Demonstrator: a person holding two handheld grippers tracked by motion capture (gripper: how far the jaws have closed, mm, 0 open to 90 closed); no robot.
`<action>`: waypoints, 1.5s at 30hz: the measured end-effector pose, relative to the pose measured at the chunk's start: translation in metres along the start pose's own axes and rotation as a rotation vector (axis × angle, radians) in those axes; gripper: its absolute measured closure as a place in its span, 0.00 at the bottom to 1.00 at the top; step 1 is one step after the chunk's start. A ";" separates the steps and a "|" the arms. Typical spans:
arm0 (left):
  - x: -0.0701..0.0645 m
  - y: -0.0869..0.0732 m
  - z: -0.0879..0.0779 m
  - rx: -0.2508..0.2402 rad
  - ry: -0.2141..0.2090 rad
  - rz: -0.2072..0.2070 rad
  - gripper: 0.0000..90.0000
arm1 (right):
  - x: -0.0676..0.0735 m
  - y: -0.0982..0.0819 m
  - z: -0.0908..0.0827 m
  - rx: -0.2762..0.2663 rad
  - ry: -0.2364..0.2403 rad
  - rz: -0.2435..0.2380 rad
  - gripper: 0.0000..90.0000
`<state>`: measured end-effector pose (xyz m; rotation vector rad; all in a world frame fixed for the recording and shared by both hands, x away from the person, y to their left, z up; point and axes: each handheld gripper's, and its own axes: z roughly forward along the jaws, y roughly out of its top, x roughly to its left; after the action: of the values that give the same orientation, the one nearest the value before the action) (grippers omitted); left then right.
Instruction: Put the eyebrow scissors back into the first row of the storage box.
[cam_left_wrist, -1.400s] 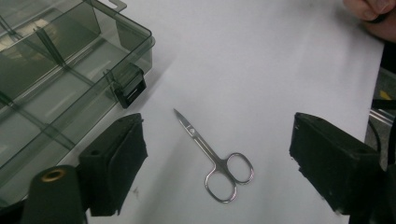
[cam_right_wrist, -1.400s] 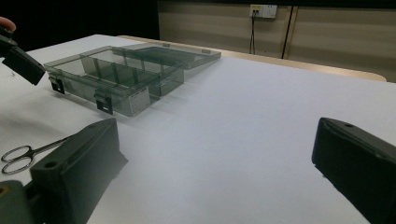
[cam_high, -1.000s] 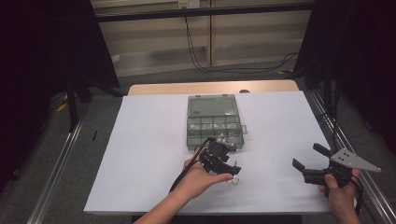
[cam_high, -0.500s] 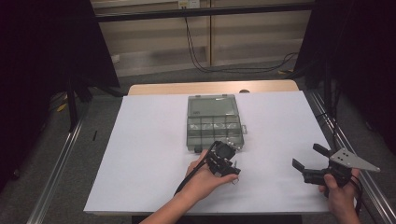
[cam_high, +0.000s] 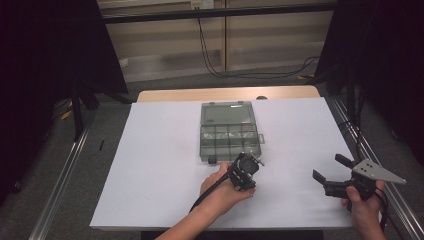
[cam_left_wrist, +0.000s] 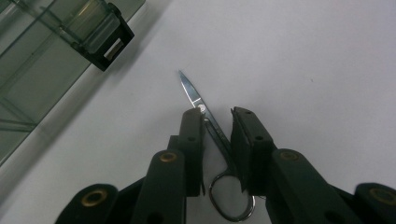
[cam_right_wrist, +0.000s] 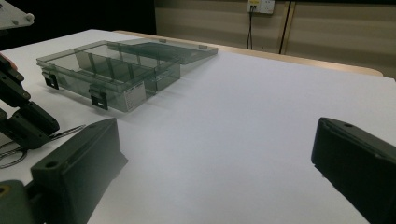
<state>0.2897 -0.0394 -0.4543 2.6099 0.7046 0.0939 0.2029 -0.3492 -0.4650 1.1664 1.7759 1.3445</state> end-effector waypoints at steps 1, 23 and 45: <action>0.002 0.000 0.001 -0.010 0.000 0.008 0.87 | 0.000 0.000 0.000 0.001 -0.001 0.002 0.01; 0.011 0.008 -0.002 0.016 -0.116 0.037 0.99 | -0.003 -0.001 -0.001 -0.004 -0.008 0.012 0.01; 0.031 0.004 -0.015 -0.019 -0.167 0.033 0.99 | -0.002 -0.002 0.000 0.001 -0.013 0.005 0.01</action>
<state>0.3152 -0.0210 -0.4402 2.5745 0.5992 -0.1065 0.2032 -0.3508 -0.4668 1.1785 1.7663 1.3363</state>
